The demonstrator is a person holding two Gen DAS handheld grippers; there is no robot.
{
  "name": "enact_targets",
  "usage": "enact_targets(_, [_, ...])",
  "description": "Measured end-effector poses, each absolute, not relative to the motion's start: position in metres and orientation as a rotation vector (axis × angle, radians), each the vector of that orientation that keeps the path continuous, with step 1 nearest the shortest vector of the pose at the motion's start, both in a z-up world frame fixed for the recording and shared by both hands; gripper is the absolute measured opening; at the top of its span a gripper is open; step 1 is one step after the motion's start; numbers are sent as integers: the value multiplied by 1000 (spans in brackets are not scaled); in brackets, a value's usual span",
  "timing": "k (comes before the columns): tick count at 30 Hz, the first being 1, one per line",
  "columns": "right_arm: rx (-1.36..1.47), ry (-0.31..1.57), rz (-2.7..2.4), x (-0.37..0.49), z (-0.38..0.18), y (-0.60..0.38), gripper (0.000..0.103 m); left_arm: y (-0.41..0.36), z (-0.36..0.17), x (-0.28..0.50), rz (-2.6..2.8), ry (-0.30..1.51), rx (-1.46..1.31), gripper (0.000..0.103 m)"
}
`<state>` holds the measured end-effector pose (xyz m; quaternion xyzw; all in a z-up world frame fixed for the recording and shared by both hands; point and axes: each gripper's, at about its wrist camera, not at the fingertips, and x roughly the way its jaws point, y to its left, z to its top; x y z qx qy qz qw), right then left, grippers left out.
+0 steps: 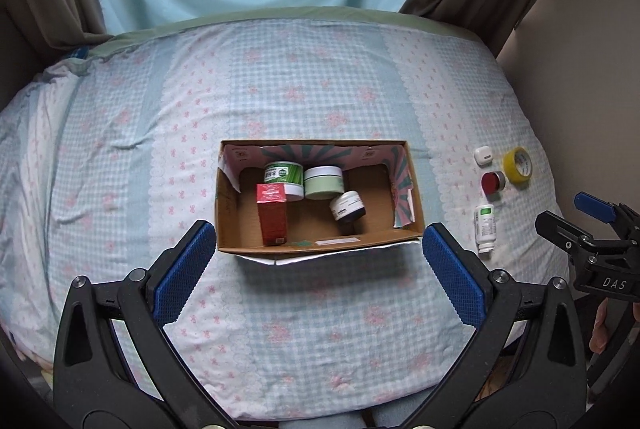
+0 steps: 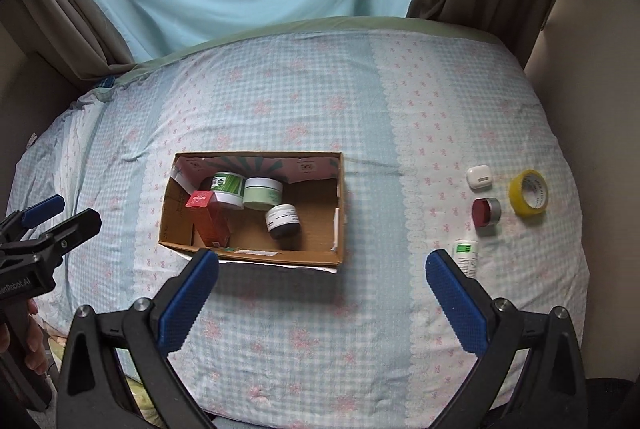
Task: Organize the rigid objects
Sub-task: 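Withdraw both tools toward the remaining items beside the box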
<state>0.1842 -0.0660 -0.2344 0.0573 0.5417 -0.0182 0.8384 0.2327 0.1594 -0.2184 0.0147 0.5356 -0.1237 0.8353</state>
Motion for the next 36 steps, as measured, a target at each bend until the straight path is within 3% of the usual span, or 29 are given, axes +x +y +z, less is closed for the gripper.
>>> enact_targets(11, [98, 1084, -67, 139, -227, -211, 103, 28, -220, 184, -221, 1130, 3, 103])
enact_targets(21, [63, 1082, -28, 143, -250, -328, 103, -91, -256, 162, -234, 1162, -44, 103])
enact_targets(27, [82, 1090, 0, 156, -290, -366, 103, -147, -312, 167, -285, 1199, -31, 103])
enact_targets(36, [123, 1174, 59, 202, -393, -379, 103, -206, -436, 171, -351, 1238, -14, 103])
